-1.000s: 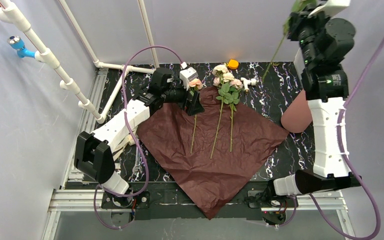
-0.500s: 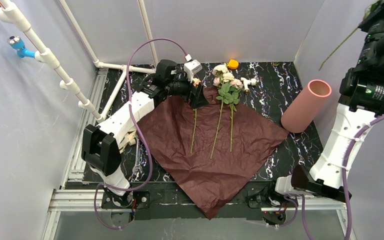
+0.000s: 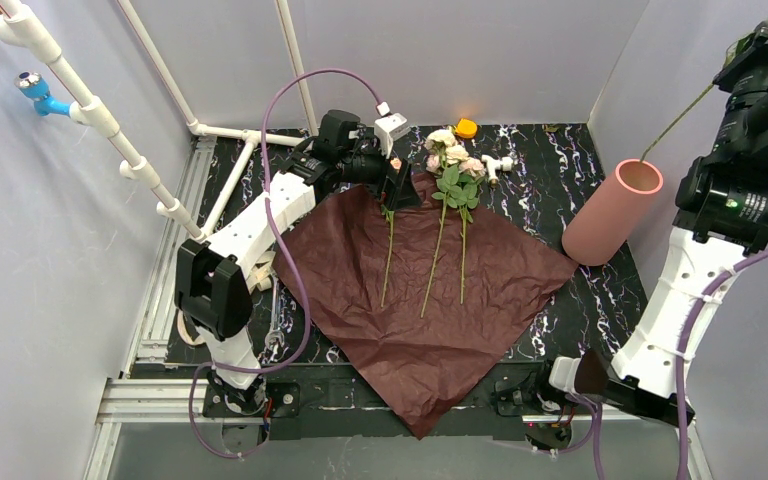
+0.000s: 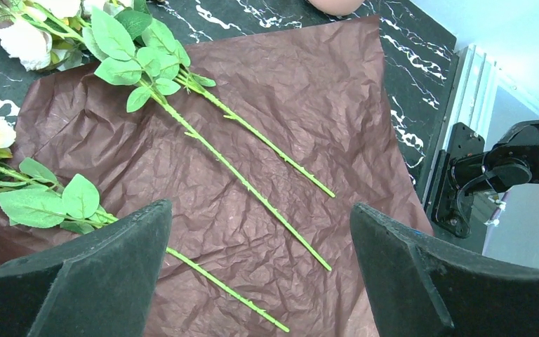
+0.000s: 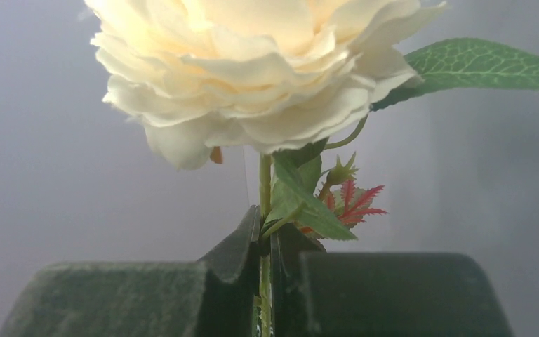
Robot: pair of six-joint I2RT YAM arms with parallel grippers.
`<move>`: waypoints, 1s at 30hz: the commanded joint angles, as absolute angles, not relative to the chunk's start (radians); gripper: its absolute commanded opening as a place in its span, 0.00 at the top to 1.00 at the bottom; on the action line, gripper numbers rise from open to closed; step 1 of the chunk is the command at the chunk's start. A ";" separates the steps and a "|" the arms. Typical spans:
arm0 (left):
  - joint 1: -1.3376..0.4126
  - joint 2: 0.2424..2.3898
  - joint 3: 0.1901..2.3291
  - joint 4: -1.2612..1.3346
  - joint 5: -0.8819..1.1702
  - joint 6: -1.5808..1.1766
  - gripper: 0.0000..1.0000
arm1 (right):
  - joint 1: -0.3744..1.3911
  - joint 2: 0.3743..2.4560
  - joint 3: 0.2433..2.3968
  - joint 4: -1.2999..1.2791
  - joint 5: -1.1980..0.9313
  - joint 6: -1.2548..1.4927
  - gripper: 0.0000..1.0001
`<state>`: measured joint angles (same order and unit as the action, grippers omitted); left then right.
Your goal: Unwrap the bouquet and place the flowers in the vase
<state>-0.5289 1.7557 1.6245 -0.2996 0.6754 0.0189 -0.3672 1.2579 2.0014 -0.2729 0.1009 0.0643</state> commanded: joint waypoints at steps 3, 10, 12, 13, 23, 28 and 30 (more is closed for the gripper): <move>-0.525 1.747 1.658 -0.324 0.658 0.013 0.02 | -0.373 1.260 1.916 -0.243 0.095 0.021 0.99; -0.523 1.776 1.704 -0.400 0.548 -0.019 0.02 | -0.373 1.273 1.809 -0.238 0.054 0.006 0.99; -0.523 1.775 1.698 -0.403 0.521 -0.016 0.02 | -0.373 1.289 1.793 -0.256 0.042 0.003 0.99; -0.522 1.776 1.694 -0.405 0.510 -0.016 0.02 | -0.372 1.301 1.787 -0.267 0.035 0.002 0.99; -0.505 1.826 1.724 -0.466 0.320 -0.072 0.02 | -0.348 1.354 1.668 -0.363 -0.066 -0.040 0.95; -0.489 1.851 1.740 -0.508 0.297 -0.118 0.03 | -0.317 1.375 1.638 -0.413 -0.038 -0.091 0.93; -0.487 1.854 1.736 -0.518 0.285 -0.129 0.03 | -0.315 1.379 1.633 -0.436 -0.018 -0.097 0.87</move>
<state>-0.4984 1.8580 1.7073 -0.4564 0.3370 -0.0883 -0.3264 1.3811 1.6367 -0.4076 -0.0357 -0.0547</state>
